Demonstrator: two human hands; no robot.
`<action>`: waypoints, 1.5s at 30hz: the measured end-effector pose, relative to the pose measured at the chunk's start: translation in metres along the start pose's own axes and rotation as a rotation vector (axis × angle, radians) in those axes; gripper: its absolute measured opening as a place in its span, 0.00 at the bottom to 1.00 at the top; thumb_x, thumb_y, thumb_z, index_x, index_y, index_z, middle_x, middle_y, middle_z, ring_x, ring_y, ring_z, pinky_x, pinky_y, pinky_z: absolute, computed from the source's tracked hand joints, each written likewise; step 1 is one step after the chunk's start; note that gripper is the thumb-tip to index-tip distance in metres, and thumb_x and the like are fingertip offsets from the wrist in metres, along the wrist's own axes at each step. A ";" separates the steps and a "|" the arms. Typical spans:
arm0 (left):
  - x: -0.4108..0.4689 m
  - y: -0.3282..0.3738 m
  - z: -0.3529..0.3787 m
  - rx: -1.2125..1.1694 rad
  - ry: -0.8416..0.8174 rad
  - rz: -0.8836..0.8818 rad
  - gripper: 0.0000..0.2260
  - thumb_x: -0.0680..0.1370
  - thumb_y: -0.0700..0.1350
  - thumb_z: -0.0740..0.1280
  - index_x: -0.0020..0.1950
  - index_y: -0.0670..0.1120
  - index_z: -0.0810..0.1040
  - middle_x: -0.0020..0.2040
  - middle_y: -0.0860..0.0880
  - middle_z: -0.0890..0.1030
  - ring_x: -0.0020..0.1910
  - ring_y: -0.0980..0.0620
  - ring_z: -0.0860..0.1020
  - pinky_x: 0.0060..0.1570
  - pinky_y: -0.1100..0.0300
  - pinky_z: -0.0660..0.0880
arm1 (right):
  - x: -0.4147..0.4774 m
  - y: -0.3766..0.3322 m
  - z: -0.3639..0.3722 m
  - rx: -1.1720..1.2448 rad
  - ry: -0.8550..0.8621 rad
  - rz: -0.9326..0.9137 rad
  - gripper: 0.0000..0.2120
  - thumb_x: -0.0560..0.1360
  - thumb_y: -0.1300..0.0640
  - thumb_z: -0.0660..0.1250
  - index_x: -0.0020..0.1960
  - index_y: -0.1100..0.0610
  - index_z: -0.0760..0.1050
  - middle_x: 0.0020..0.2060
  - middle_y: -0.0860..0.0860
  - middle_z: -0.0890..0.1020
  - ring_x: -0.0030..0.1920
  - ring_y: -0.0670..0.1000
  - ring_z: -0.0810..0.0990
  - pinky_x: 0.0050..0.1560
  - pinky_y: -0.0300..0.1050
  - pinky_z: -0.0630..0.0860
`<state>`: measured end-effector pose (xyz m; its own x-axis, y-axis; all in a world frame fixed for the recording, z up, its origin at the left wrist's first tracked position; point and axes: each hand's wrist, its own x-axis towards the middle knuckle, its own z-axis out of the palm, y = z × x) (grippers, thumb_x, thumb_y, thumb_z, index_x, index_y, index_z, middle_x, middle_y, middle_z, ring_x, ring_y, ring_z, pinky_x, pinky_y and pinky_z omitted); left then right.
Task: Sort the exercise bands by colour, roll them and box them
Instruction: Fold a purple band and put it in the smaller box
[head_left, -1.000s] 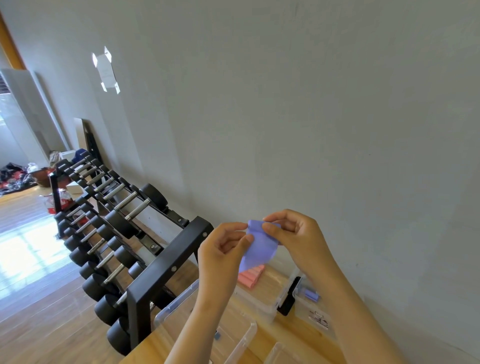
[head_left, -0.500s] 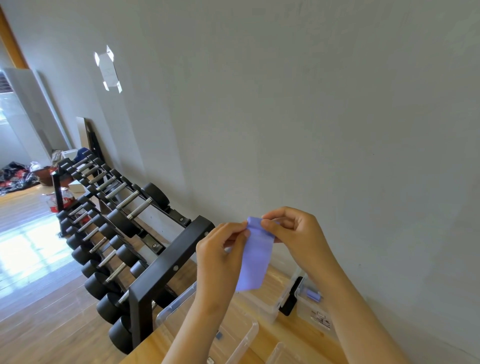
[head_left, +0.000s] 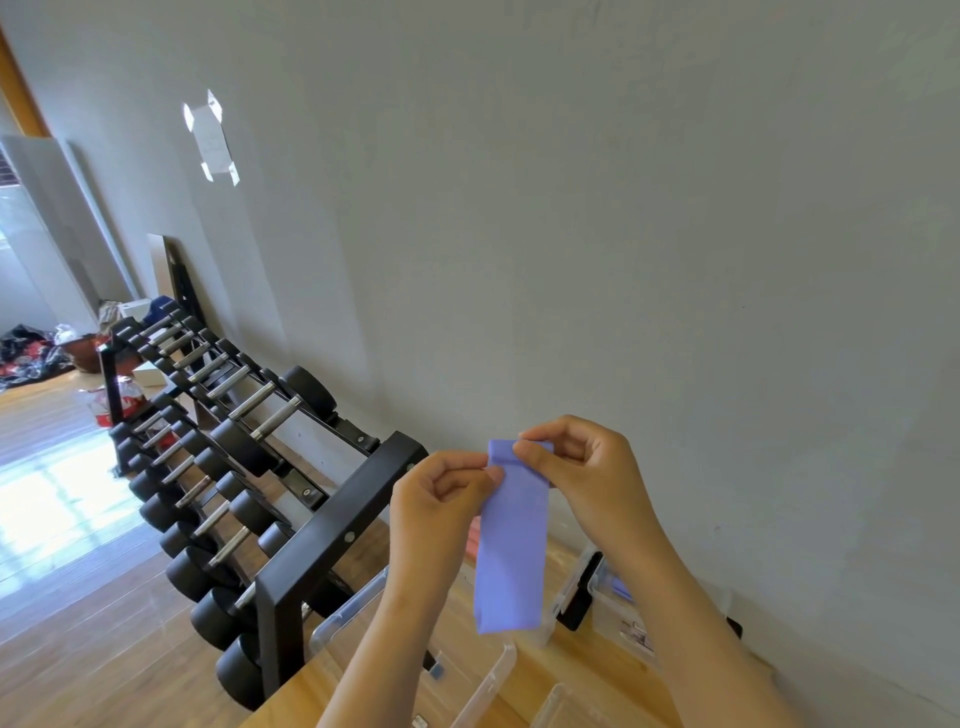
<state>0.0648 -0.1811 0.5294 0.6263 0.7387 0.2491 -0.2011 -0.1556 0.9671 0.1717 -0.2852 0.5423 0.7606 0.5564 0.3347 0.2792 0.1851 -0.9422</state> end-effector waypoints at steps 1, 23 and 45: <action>0.001 0.000 -0.001 -0.009 -0.013 -0.005 0.04 0.75 0.34 0.71 0.46 0.41 0.83 0.39 0.45 0.86 0.41 0.48 0.85 0.41 0.59 0.81 | 0.000 0.000 0.000 0.000 0.002 -0.002 0.02 0.72 0.59 0.74 0.42 0.55 0.82 0.37 0.48 0.85 0.40 0.48 0.84 0.41 0.41 0.79; 0.002 0.008 -0.011 -0.222 -0.200 -0.146 0.13 0.82 0.40 0.60 0.51 0.37 0.83 0.47 0.36 0.84 0.46 0.41 0.83 0.44 0.55 0.81 | -0.007 -0.004 0.003 -0.045 -0.043 -0.055 0.09 0.71 0.68 0.72 0.42 0.54 0.81 0.37 0.45 0.84 0.41 0.45 0.83 0.44 0.36 0.78; 0.004 0.002 -0.015 0.030 -0.265 -0.058 0.06 0.78 0.40 0.67 0.53 0.42 0.81 0.46 0.39 0.85 0.48 0.38 0.83 0.47 0.42 0.80 | -0.016 -0.007 -0.007 -0.090 -0.130 0.040 0.11 0.72 0.69 0.70 0.42 0.53 0.80 0.40 0.47 0.84 0.46 0.50 0.84 0.49 0.44 0.80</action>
<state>0.0556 -0.1688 0.5313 0.8125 0.5497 0.1941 -0.1391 -0.1406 0.9802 0.1621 -0.3009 0.5433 0.6915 0.6629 0.2870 0.3060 0.0910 -0.9477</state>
